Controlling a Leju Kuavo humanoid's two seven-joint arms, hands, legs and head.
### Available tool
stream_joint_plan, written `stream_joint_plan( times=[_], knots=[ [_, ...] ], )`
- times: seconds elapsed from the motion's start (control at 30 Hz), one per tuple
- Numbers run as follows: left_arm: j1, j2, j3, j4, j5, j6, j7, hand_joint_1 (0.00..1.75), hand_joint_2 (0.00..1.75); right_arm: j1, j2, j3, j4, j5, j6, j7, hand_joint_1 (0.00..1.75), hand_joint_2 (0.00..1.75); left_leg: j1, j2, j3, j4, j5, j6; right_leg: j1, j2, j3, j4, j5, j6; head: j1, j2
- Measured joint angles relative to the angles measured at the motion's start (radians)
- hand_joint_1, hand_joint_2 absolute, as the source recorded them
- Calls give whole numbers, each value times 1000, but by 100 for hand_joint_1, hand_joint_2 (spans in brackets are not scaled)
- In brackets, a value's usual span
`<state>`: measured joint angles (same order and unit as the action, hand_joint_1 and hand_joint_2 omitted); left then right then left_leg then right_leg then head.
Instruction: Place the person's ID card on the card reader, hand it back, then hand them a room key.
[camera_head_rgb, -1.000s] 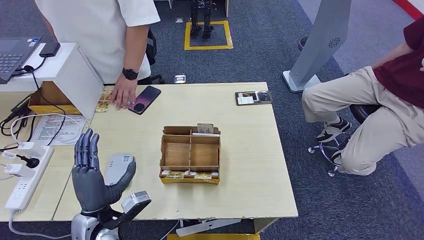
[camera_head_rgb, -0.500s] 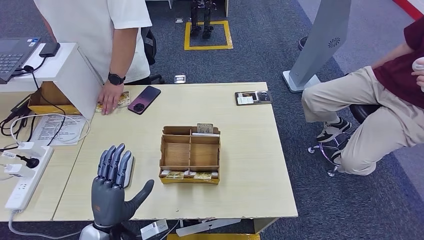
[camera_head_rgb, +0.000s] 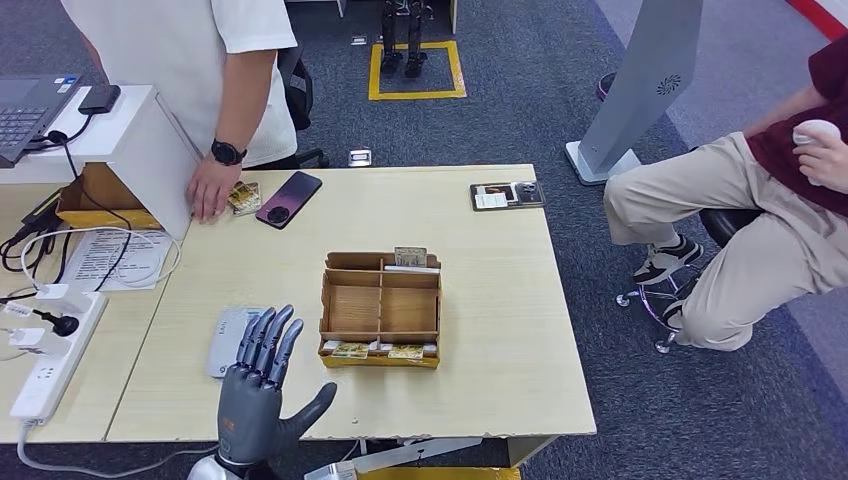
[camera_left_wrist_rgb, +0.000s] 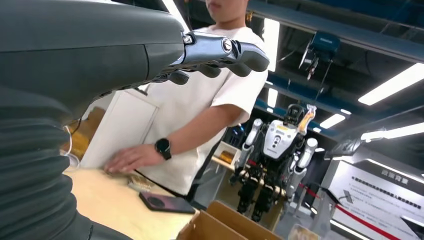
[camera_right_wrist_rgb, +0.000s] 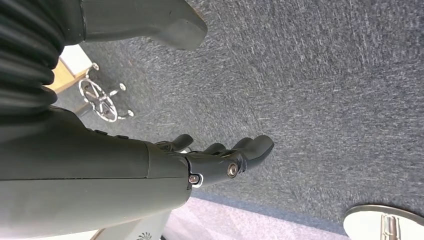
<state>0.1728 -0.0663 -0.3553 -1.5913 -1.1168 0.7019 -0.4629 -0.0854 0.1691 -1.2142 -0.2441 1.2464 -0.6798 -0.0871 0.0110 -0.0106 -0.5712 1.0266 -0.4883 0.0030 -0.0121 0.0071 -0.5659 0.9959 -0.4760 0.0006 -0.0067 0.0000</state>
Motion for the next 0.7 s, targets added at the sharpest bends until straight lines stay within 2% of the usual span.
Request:
stream_joint_plan(
  times=[0.37, 0.57, 0.7],
  knots=[
    [-70, 17, -93, 137, 22, 0, 56, 0, 175, -1, -3, 0, 0, 10, 2, 0, 0, 175, 0, 0, 0, 0, 0, 0, 0, 0, 0, 0, 0, 0, 0, 0],
    [-111, 6, -96, 219, -119, 0, 193, 0, 175, -2, -3, 0, 0, 10, 3, 2, 0, 175, 0, 0, 0, 0, 0, 0, 0, 0, 0, 0, 0, 0, 0, 0],
    [-129, -2, -95, 255, -160, 0, 237, 0, 175, -2, -3, 0, 0, 10, 3, 4, 0, 175, 0, 0, 0, 0, 0, 0, 0, 0, 0, 0, 0, 0, 0, 0]
  ],
)
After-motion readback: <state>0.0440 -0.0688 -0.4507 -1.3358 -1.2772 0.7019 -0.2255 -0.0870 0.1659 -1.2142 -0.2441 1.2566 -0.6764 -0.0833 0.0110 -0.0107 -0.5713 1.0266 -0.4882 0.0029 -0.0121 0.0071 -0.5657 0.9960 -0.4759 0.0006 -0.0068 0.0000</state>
